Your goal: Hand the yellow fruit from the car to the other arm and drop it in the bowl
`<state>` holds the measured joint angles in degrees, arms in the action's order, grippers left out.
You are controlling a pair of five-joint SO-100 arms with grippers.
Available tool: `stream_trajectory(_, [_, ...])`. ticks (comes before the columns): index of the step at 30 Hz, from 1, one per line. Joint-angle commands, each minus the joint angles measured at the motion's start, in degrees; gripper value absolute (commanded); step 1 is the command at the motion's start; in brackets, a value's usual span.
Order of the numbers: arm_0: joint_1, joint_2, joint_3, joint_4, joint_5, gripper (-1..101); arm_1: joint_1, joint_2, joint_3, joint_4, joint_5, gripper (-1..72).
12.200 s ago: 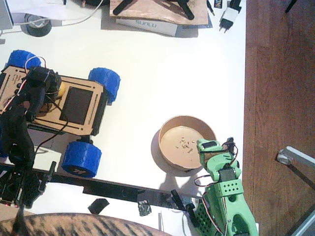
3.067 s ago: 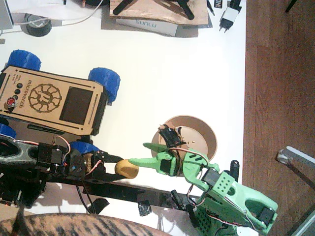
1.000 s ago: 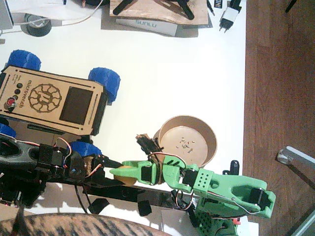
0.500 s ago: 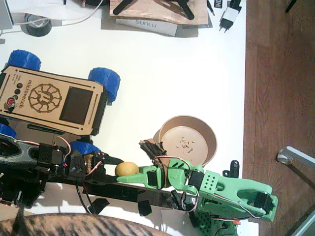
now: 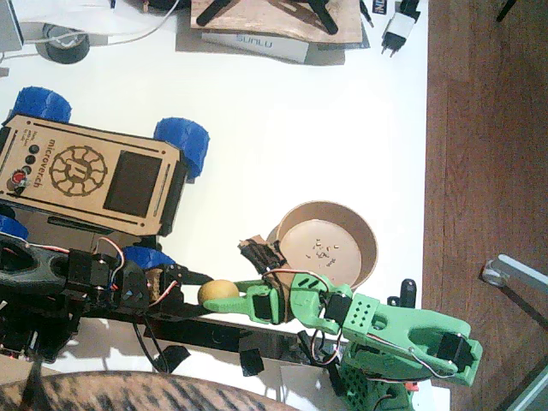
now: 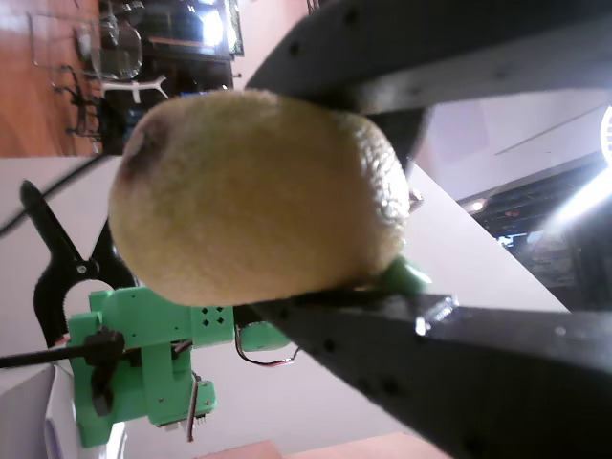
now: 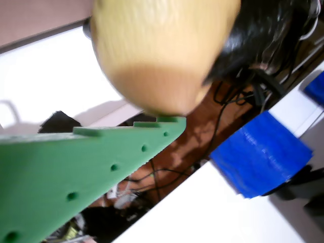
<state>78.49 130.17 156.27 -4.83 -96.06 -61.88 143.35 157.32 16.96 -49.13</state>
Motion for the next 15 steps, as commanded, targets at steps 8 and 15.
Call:
stream_trajectory(8, [0.26,0.62,-1.85,-2.20,-0.53,0,0.00,-0.18,-1.49,1.41,-4.66,0.0])
stream_trajectory(15, [0.26,0.62,-1.85,-2.20,-0.53,0,0.09,-0.18,-1.67,0.97,-4.75,0.0])
